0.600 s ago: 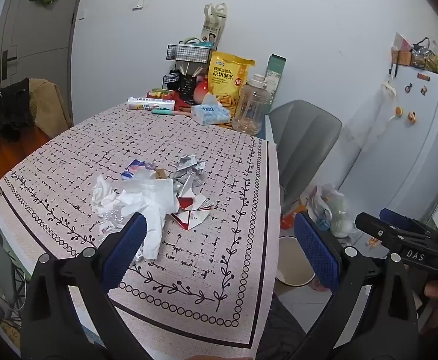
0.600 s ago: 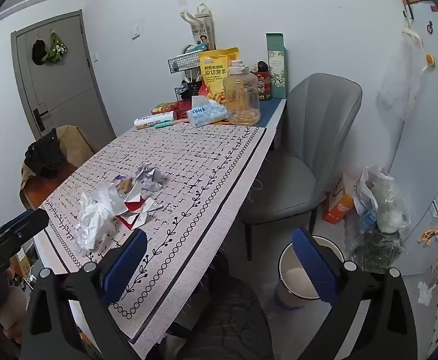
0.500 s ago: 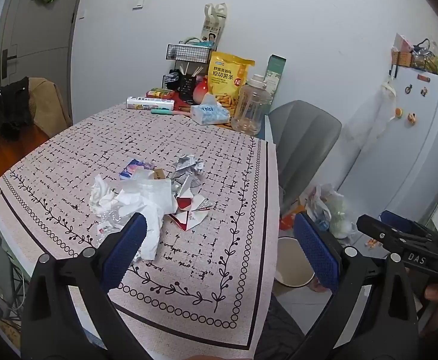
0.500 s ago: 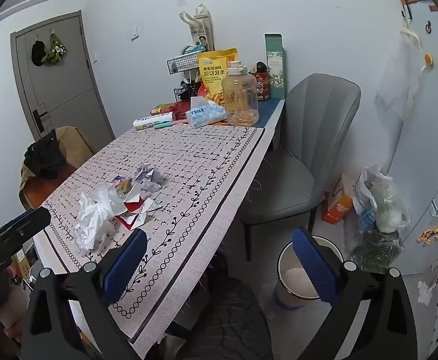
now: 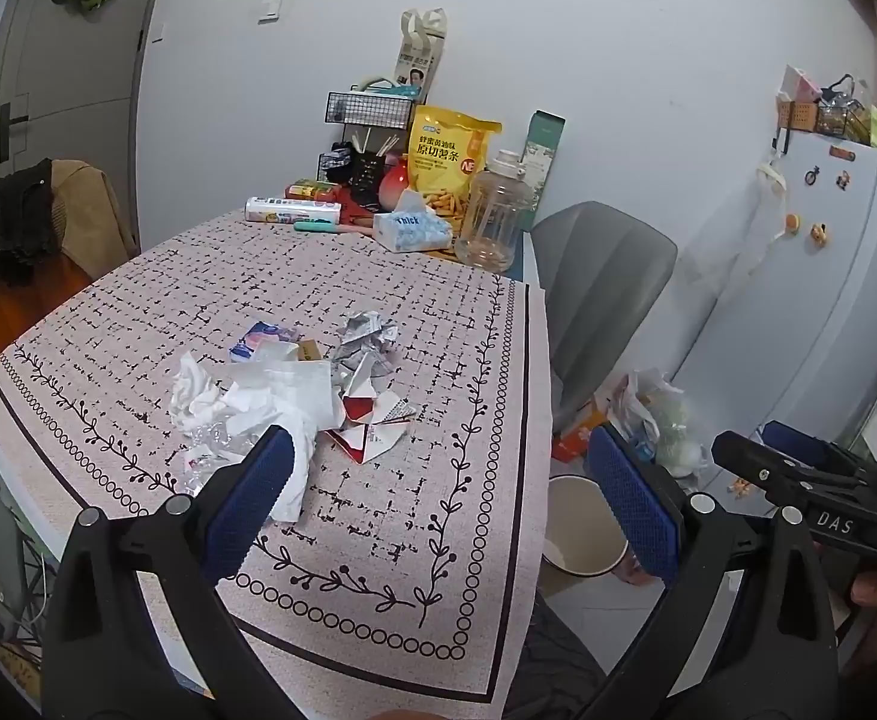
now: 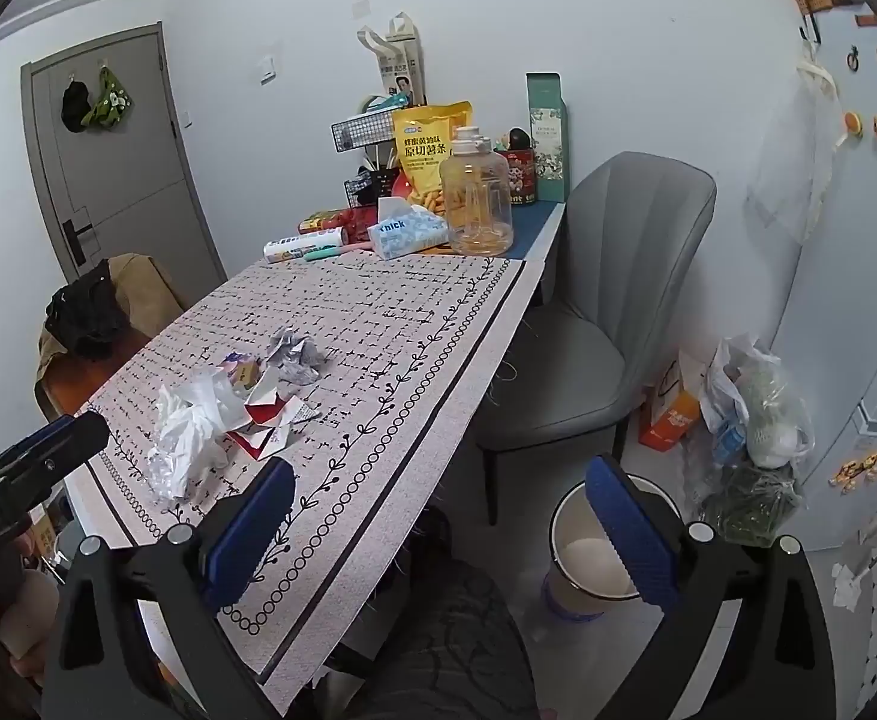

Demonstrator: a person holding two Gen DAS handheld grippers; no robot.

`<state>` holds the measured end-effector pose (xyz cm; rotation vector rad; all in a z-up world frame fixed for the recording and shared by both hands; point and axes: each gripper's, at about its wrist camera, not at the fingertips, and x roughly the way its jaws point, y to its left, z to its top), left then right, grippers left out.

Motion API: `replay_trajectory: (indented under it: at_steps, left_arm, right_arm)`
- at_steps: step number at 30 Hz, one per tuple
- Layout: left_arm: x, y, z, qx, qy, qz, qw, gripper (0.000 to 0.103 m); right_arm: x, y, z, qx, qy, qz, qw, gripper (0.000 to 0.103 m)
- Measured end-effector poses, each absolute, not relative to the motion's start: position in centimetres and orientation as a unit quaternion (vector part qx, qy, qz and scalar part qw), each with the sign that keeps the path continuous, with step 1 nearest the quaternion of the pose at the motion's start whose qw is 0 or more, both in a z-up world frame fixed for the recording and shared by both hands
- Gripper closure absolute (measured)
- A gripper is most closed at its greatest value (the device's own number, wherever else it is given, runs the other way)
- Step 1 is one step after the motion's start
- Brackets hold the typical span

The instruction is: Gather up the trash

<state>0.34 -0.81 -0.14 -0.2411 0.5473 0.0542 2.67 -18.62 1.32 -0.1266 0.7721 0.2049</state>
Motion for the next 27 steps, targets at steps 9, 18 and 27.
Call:
replay_trajectory:
  at_steps: [9, 18, 27]
  left_arm:
    - [0.09, -1.11, 0.06, -0.115, 0.262, 0.022, 0.958, 0.005]
    - [0.1, -1.1, 0.15, -0.114, 0.26, 0.019, 0.959, 0.005]
    - [0.28, -1.06, 0.07, -0.117, 0.261, 0.019, 0.958, 0.005]
  right_arm:
    - [2.42, -18.3, 1.32, -0.067, 0.371, 0.1, 0.921, 0.008]
    - [2.42, -18.37, 1.34, -0.068, 0.369, 0.101, 0.921, 0.008]
    - [2.68, -18.19, 1.59, -0.07, 0.368, 0.102, 0.921, 0.008]
